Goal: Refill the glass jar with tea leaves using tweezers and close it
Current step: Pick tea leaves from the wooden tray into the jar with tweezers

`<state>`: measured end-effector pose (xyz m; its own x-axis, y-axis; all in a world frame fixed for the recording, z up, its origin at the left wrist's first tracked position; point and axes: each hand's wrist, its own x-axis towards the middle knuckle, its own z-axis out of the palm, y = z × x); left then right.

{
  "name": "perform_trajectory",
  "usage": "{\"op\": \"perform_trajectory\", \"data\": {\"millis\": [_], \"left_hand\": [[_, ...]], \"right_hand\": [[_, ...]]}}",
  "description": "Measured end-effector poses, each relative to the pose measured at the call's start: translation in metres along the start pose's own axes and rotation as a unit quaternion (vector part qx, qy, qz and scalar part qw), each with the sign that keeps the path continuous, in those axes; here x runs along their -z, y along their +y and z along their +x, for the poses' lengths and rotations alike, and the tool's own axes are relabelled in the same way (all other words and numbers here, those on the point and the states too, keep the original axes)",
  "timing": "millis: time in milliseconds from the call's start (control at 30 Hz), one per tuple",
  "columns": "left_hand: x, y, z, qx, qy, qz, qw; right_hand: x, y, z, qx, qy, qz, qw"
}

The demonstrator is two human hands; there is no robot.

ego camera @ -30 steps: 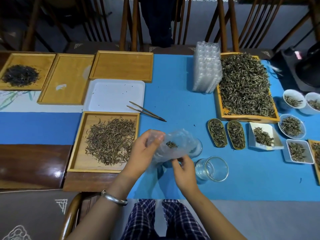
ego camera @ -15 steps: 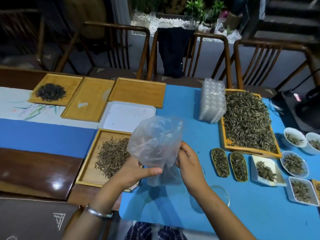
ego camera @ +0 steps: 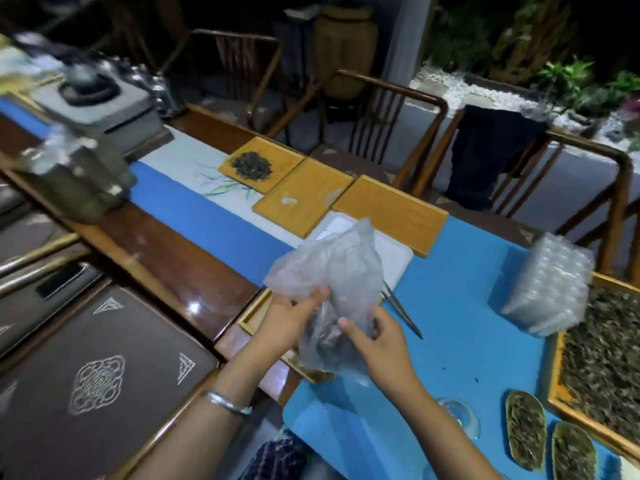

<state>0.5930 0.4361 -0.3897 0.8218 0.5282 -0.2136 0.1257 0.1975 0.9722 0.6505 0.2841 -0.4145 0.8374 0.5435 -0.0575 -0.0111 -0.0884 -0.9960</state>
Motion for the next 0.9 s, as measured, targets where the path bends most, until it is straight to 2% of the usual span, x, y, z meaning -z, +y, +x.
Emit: {"op": "perform_trajectory", "data": {"millis": [100, 233, 533, 733, 900], "left_hand": [[0.027, 0.0, 0.004, 0.029, -0.015, 0.006, 0.999], [0.077, -0.005, 0.021, 0.05, -0.018, 0.068, 0.996], [0.17, -0.011, 0.112, 0.007, 0.049, 0.07, 0.996], [0.224, -0.034, 0.183, 0.053, 0.046, 0.079, 0.994], [0.231, -0.062, 0.216, 0.106, 0.042, 0.114, 0.987]], "right_hand": [[-0.028, -0.006, 0.018, -0.008, 0.02, 0.034, 0.999], [-0.065, -0.013, 0.055, -0.042, 0.041, 0.069, 0.996], [-0.157, 0.006, 0.143, -0.118, -0.044, 0.073, 0.989], [-0.204, 0.046, 0.195, -0.148, -0.032, -0.014, 0.988], [-0.221, 0.072, 0.218, -0.215, -0.003, -0.124, 0.969]]}}
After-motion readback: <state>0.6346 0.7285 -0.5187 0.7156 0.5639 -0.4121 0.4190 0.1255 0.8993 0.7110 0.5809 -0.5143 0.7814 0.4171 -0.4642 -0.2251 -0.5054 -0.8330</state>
